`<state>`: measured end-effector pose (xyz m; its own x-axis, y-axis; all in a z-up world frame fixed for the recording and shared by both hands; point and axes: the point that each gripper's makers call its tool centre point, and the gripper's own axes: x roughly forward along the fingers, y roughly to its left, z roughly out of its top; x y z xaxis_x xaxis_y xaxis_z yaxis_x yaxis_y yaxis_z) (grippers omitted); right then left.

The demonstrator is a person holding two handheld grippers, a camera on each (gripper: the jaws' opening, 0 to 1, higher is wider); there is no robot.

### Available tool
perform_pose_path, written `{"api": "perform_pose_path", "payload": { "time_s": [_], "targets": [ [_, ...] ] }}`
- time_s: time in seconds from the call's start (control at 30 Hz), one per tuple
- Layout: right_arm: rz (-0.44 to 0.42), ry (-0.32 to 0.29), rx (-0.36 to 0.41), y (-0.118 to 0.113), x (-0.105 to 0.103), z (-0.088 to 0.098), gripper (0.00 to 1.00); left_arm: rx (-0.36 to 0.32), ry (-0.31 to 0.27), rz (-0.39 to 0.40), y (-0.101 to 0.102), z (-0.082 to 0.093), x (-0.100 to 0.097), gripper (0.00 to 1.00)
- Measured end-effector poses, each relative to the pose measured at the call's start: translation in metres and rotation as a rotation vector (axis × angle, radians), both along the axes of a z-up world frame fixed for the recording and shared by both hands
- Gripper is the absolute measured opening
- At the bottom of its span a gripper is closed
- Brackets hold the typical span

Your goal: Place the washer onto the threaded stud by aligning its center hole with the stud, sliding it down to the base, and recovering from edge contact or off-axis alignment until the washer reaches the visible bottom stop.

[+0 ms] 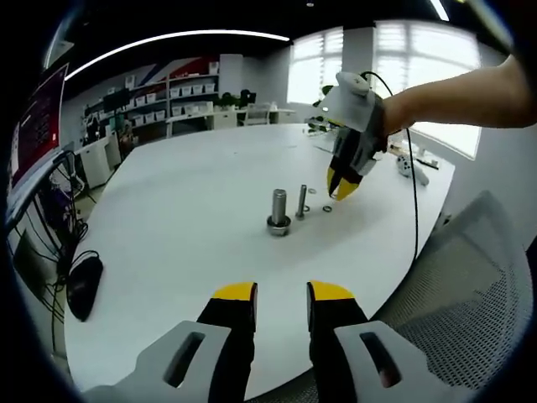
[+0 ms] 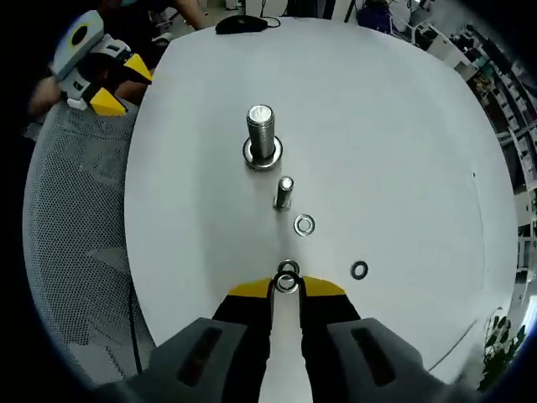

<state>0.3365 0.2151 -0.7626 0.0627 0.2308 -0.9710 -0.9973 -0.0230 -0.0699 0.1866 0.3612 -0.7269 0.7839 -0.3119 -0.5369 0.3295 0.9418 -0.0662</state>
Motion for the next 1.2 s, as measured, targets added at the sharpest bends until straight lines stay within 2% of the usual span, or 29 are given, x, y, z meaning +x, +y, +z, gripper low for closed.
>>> {"api": "perform_pose_path", "payload": {
  "time_s": [0.2,0.6,1.03,1.2],
  "targets": [
    [0.023,-0.013,0.028,0.022,-0.002,0.017,0.13,-0.002,-0.004,0.001,0.0,0.001,0.0,0.22],
    [0.046,-0.033,0.038,0.05,-0.004,0.032,0.13,-0.005,-0.011,-0.012,-0.002,0.002,0.0,0.22],
    [0.102,-0.047,-0.01,0.059,-0.002,0.027,0.13,-0.006,-0.019,-0.017,-0.003,0.003,0.001,0.22],
    [0.11,-0.034,-0.026,0.06,-0.003,0.025,0.13,-0.008,-0.021,-0.006,-0.001,0.003,0.001,0.22]
  ]
}}
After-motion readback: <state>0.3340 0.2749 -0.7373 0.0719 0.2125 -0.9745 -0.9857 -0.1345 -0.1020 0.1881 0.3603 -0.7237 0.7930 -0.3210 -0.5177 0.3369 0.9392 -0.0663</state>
